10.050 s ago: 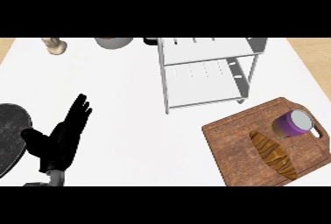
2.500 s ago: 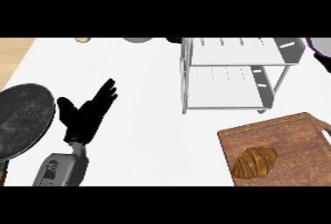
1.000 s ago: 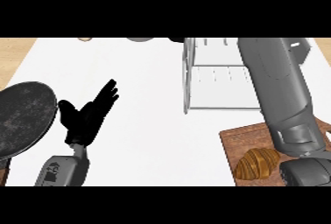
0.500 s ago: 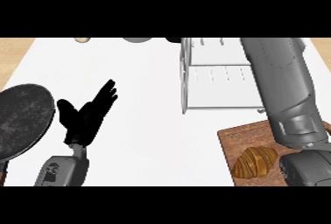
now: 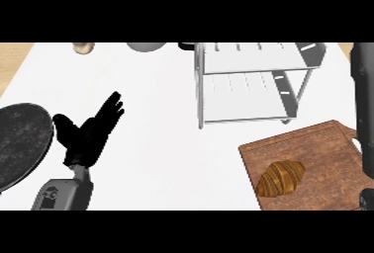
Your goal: Pick the can from the cutting board and place it in the tiered basket
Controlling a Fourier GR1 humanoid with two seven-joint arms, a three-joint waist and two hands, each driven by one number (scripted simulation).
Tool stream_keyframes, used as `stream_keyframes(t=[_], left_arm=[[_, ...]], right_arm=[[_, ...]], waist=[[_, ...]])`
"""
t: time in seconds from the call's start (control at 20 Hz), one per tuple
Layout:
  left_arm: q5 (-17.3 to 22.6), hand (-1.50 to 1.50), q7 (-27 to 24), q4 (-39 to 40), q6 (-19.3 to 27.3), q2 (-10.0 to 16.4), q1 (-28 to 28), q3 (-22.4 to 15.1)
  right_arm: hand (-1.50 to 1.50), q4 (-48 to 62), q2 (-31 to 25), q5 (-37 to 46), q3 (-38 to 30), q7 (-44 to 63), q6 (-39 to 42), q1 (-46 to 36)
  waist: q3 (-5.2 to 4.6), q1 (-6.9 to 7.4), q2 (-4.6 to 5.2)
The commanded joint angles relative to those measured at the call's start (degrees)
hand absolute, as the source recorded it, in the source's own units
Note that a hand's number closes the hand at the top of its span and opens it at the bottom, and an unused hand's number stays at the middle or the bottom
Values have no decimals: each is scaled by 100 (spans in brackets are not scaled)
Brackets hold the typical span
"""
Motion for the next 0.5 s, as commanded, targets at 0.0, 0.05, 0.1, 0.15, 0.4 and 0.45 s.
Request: stream_keyframes(t=[0.0,0.05,0.1,0.15,0.4,0.45], left_arm=[[-88,0,-19,-215,121,-46,263,-40],[-34,0,32,-210,103,-86,121,-48],[-83,0,-82,104,154,-74,165,38],[14,0,179,-142,38,53,120,49],[108,0,-76,-128,-90,143,284,179],[2,0,-155,-170,-11,53,345,81]], right_arm=[[-150,-1145,-562,-612,-207,84,1067,1000],[-150,-1389,-621,-669,-167,19,1301,1369],[-150,-1492,-798,-918,-248,-44,1751,1576],[-150,-1934,-859,-1073,-297,137,1942,1794],[-150,-2773,-1845,-2267,-1250,372,3388,2795],[-150,-2691,-2112,-2585,-1581,444,3656,2842]], waist=[[5,-71,-31],[5,-123,-34],[5,-219,-34],[5,-194,-54],[2,-218,-37],[3,-138,-13]])
